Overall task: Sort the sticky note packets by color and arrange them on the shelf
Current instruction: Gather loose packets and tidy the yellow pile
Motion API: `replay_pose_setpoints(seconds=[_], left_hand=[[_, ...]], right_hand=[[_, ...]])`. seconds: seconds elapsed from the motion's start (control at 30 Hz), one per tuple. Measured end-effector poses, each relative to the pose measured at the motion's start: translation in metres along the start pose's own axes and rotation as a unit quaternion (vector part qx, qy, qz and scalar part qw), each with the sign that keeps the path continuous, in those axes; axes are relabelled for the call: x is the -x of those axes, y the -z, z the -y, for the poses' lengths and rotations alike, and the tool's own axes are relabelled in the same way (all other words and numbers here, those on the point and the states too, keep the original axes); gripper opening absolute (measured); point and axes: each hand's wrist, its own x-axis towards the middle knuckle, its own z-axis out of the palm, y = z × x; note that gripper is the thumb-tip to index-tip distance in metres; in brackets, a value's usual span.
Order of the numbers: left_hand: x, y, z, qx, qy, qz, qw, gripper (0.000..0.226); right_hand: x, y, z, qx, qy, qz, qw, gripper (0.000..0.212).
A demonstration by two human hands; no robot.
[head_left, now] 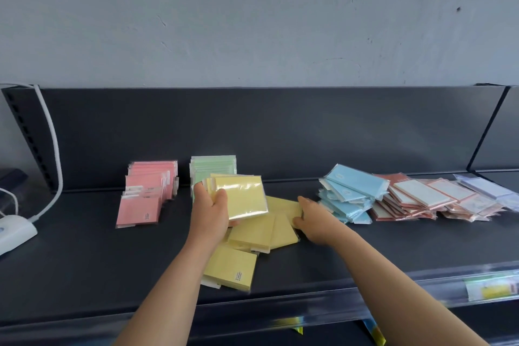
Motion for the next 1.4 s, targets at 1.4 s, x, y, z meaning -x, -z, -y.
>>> replay_pose_setpoints(seconds=[1.4], left_hand=[[-0.010, -0.032, -0.011, -0.095, -0.039, 0.162, 0.981, 0.033]], right_hand=[[-0.002, 0.010, 0.022, -0.483, 0.096, -0.140, 0.859, 0.036]])
